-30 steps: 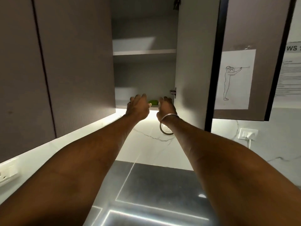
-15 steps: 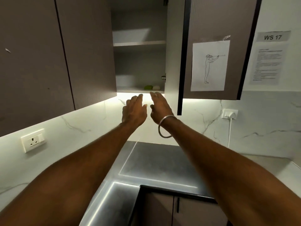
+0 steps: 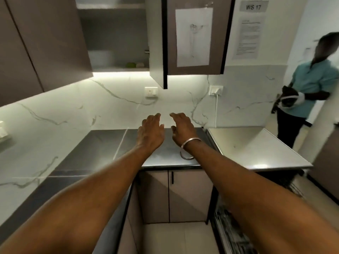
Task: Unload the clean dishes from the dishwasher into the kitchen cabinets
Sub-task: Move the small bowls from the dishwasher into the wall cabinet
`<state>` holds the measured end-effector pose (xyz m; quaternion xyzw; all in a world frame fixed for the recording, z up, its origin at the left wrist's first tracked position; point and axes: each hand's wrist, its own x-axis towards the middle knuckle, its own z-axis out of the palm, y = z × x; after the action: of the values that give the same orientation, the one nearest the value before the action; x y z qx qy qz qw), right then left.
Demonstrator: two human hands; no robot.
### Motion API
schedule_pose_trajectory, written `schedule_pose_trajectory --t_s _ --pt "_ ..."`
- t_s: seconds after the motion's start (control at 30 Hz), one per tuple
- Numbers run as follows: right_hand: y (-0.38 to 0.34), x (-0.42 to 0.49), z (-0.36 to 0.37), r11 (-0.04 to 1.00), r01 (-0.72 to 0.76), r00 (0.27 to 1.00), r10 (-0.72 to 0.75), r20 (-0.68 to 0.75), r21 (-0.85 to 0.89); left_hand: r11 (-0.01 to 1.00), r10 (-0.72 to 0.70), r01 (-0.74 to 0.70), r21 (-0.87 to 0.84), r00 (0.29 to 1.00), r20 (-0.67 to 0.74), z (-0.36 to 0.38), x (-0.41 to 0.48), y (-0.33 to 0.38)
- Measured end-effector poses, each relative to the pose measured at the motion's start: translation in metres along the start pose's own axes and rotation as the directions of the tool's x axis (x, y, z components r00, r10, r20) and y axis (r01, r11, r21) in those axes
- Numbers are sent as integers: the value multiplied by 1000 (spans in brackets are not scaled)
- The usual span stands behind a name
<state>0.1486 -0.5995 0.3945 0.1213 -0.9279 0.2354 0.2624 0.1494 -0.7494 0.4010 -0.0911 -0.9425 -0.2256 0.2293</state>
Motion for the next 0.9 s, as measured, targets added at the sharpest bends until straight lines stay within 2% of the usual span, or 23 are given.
schedule_pose_trajectory --t_s 0.23,0.43,0.57,0.7,0.9 --pt "88 -94 -45 973 -213 977 213 -12 -88 986 149 -137 -99 981 122 66 -52 85" --pt "177 -170 -83 922 -361 932 363 -16 -137 959 272 -242 -146 931 242 134 -86 176" --pt "251 -237 -109 867 -467 881 474 -3 -173 931 356 -302 -205 873 333 195 -121 241" --pt "314 -300 -127 784 -588 800 600 1 -199 904 424 -345 -254 801 422 257 -156 294" --pt "388 -367 -149 670 -715 688 725 -31 -197 860 510 -416 -297 658 555 336 -186 363"
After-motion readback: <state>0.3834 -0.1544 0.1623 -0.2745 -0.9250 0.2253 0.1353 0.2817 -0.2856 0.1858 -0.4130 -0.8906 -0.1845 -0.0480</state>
